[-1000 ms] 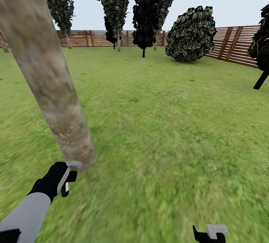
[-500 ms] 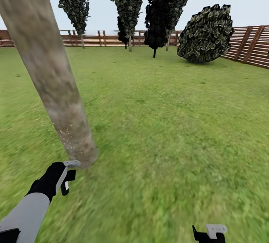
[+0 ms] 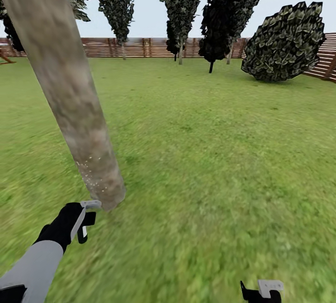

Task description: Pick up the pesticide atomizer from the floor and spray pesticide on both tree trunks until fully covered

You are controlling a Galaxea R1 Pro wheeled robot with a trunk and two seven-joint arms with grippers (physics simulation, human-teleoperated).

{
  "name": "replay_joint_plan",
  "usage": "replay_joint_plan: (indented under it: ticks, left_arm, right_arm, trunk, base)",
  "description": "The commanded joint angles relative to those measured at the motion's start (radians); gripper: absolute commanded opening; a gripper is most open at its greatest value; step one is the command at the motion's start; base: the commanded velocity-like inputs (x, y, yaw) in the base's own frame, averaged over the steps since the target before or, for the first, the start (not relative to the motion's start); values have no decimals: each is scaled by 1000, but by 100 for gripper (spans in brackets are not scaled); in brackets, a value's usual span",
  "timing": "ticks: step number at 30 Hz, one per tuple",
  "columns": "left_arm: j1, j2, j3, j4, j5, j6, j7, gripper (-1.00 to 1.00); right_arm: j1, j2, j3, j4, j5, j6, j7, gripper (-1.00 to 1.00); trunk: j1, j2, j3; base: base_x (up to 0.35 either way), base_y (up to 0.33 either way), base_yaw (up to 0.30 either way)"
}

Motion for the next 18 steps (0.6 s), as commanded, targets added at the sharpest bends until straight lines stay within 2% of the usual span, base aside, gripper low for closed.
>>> replay_joint_plan:
  ticks: [1, 15, 18]
  left_arm:
    - [-1, -1, 3, -2, -10, 5, -4, -100]
    - [0, -1, 2, -4, -10, 4, 4, -100]
    - [0, -1, 2, -6, -10, 4, 4, -100]
  right_arm:
    - [-1, 0, -8, 1, 6, -4, 3, 100]
    - [-1, 0, -8, 1, 6, -4, 3, 100]
    - [-1, 1, -7, 1, 6, -4, 3, 100]
  trunk:
    - [0, 0, -1]
    - [0, 0, -1]
    - [0, 0, -1]
  base:
    - [161, -264, 20]
    - [147, -264, 2]
    - [96, -268, 130]
